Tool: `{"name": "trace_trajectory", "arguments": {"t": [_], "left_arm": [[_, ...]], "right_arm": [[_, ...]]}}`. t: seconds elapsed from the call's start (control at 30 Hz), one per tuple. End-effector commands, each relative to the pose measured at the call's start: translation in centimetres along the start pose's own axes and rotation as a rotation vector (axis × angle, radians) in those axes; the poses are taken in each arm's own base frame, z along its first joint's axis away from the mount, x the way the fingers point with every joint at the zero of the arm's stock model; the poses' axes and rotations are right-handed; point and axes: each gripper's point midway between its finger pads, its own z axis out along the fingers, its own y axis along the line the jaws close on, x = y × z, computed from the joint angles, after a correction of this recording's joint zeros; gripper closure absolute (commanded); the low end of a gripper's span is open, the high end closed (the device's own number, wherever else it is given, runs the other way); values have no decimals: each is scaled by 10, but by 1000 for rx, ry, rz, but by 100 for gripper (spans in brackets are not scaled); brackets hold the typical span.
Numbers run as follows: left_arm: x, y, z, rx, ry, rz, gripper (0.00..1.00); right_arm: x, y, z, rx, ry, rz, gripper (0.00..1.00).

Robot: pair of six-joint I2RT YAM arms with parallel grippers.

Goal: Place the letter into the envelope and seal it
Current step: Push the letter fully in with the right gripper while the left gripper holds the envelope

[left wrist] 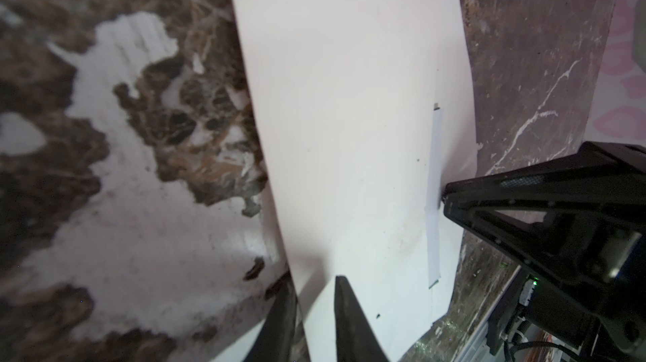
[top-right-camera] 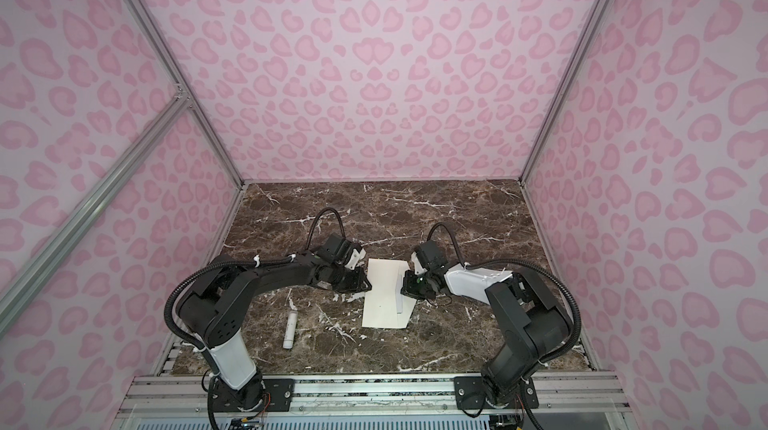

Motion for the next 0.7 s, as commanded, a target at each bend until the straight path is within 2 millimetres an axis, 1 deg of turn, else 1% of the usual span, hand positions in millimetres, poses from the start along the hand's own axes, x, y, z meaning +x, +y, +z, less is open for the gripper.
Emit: {"name": "trace_trajectory", "arguments": {"t": [0.0,0.4,0.67], "left_arm": [[3,3,3,-2,10,-8,76],[7,5,6,1,18,-17,75],[8,6,5,-2,16,-18,75]], "right_arm": [[5,-4,5,15,15,11,86],[7,3,8,-19,18,23,86],[6,9,4,-46,11,32,84]]}}
